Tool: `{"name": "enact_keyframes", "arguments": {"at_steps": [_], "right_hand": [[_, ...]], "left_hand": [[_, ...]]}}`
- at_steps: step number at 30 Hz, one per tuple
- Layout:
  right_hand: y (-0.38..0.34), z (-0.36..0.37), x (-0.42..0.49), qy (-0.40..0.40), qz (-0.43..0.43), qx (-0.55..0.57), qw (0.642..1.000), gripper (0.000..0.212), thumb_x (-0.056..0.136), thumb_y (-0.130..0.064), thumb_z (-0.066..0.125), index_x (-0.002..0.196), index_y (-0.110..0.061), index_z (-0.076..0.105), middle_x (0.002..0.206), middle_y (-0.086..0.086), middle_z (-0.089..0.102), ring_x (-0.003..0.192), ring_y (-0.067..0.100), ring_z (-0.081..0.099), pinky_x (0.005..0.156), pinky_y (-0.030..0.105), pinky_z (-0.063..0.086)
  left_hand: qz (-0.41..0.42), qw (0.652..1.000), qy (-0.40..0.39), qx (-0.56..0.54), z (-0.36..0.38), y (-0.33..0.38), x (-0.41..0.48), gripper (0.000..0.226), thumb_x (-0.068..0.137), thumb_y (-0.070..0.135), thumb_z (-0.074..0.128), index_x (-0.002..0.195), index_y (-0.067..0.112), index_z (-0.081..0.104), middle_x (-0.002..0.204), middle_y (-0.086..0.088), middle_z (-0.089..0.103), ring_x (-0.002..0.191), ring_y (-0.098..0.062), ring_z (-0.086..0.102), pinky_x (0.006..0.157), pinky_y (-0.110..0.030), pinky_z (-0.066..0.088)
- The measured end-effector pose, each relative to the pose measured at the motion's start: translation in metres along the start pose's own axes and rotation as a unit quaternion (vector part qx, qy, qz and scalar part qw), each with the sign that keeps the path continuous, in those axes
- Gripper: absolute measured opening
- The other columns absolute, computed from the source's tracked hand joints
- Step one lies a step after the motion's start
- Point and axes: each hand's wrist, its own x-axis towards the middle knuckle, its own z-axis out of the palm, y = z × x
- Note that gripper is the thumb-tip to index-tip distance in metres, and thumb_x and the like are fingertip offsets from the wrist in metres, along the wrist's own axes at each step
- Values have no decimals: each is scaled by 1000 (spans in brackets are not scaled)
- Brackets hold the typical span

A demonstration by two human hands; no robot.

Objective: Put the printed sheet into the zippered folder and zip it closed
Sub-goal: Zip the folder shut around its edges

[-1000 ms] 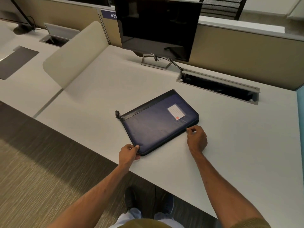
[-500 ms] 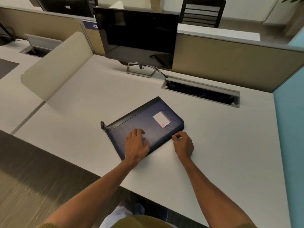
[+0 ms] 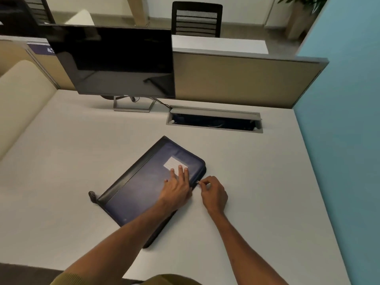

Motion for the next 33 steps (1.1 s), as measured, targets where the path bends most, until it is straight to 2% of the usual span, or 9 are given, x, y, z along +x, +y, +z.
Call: {"name": "enact_keyframes", "arguments": {"at_steps": [6, 15, 18, 20, 21, 23, 26, 28, 33], "right_hand": [[6, -7, 45, 21, 48, 14, 999, 11, 93, -28, 76, 88, -31, 67, 89, -16, 72, 80, 12, 67, 65, 27, 47], [8, -11, 102, -100, -87, 5, 991, 6, 93, -25, 74, 91, -29, 70, 96, -15, 71, 86, 10, 67, 74, 30, 55], [11, -15, 111, -128, -124, -21, 984, 8, 94, -23, 74, 90, -28, 70, 96, -13, 68, 83, 9, 65, 73, 30, 55], [12, -16, 113, -129, -133, -20, 982, 10, 94, -21, 74, 89, -28, 69, 95, -13, 66, 81, 8, 63, 72, 30, 53], [12, -15, 113, -132, -134, -19, 982, 10, 94, -21, 73, 89, -28, 69, 95, -13, 65, 81, 8, 63, 72, 30, 54], [13, -15, 113, -140, -139, -14, 980, 10, 94, -21, 73, 90, -28, 69, 95, -13, 65, 81, 8, 63, 72, 31, 55], [14, -14, 116, -148, -151, -7, 977, 9, 95, -21, 73, 92, -29, 69, 95, -14, 65, 82, 9, 63, 74, 34, 57], [15, -14, 118, -151, -156, -2, 976, 11, 94, -20, 73, 91, -29, 68, 94, -14, 64, 82, 9, 63, 74, 37, 57], [17, -15, 126, -162, -172, 8, 972, 10, 94, -23, 73, 90, -30, 67, 94, -16, 64, 81, 9, 63, 73, 39, 57]], "left_hand": [[69, 997, -15, 37, -1, -7, -6, 80, 110, 45, 34, 166, -4, 3, 171, -35, 11, 148, -64, 30, 92, -68, 58], [119, 992, -28, 37, -23, -4, -3, 70, 112, 27, 36, 158, -21, 12, 158, -50, 24, 129, -72, 47, 95, -67, 54], [148, 986, 10, 77, -23, -18, 3, 70, 107, 41, 35, 154, -11, 35, 150, -41, 46, 115, -62, 61, 82, -55, 57], [159, 983, 74, 51, -27, -28, 13, 53, 103, 46, 35, 133, 7, 56, 127, -18, 65, 101, -43, 68, 76, -47, 55], [162, 981, 101, 31, -32, -32, 22, 45, 102, 42, 37, 130, 13, 56, 124, -10, 65, 105, -37, 67, 78, -47, 55], [158, 980, 118, -9, -41, -38, 50, 52, 100, 33, 46, 149, 16, 47, 146, -7, 56, 133, -32, 56, 101, -47, 53], [116, 991, 72, -8, -51, -48, 90, 64, 104, 32, 47, 164, 23, 30, 171, -5, 30, 162, -32, 19, 130, -57, 18], [98, 995, 19, 19, -54, -56, 106, 53, 107, 39, 42, 159, 27, 34, 168, -4, 34, 162, -34, 14, 128, -62, 12], [102, 994, -4, -39, -53, -65, 110, 44, 106, 41, 47, 148, 33, 38, 155, -1, 41, 154, -38, 26, 112, -59, 37]]}}
